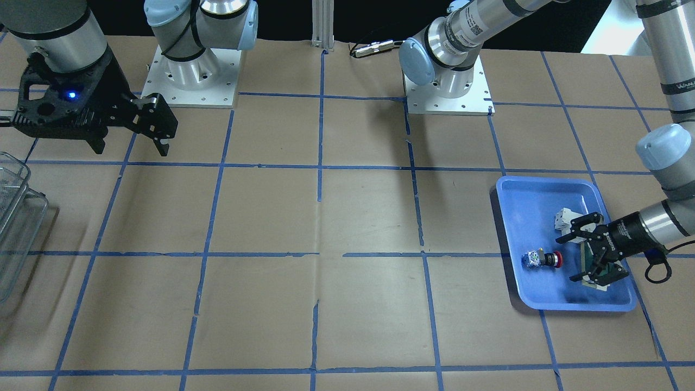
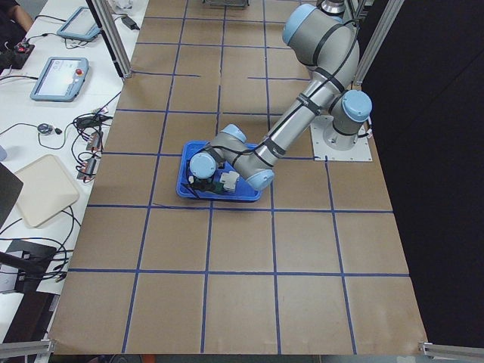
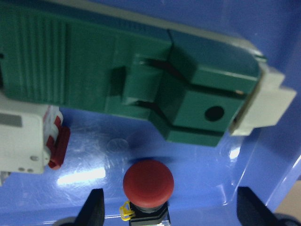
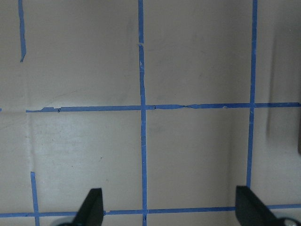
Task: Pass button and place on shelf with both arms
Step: 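Lower the left gripper onto the red push button and grasp it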
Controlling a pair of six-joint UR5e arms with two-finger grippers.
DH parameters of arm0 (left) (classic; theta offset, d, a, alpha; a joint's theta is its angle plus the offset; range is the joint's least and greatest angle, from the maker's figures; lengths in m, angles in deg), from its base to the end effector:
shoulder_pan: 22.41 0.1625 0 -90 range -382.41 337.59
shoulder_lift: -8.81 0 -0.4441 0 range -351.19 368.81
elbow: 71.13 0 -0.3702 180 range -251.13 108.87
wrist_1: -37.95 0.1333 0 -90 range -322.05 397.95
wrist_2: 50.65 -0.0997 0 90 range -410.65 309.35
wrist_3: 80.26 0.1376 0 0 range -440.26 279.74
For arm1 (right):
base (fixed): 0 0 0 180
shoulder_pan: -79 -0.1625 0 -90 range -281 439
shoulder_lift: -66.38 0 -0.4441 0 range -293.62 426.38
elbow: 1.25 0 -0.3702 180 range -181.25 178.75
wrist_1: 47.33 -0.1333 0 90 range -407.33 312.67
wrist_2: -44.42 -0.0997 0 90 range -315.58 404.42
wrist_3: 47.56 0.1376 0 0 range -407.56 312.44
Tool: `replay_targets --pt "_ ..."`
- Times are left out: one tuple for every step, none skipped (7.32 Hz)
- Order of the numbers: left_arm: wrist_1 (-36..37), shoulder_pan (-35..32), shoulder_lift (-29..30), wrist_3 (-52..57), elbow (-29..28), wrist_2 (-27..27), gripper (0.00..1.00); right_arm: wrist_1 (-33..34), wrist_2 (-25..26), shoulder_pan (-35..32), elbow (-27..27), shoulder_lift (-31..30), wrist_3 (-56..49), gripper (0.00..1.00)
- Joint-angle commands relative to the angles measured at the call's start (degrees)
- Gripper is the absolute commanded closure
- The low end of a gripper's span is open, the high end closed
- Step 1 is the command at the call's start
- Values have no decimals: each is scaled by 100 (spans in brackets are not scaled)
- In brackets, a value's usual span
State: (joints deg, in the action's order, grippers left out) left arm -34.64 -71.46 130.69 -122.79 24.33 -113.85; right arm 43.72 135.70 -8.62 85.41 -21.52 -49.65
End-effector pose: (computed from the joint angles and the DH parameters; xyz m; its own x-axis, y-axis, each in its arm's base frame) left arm 0.2331 -0.5666 0.1656 -0.0061 -0.9966 0.0819 -0.8417 0.0493 0.5377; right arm 0.1097 -0.4965 0.4808 -0.9997 0.0060 0.0238 0.0050 0.9992 -0.0391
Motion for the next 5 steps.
replay_targets --pt "-9 1 125 -18 8 9 0 0 -5 0 0 0 -2 0" --pt "-9 1 169 -45 8 9 0 0 -5 0 0 0 7 0" --pt "-9 1 187 -71 -1 18 0 0 -5 0 0 0 7 0" --pt "-18 1 196 -80 -1 114 2 0 -5 0 0 0 7 0" --pt "-26 1 196 -97 -1 132 3 0 -5 0 0 0 7 0"
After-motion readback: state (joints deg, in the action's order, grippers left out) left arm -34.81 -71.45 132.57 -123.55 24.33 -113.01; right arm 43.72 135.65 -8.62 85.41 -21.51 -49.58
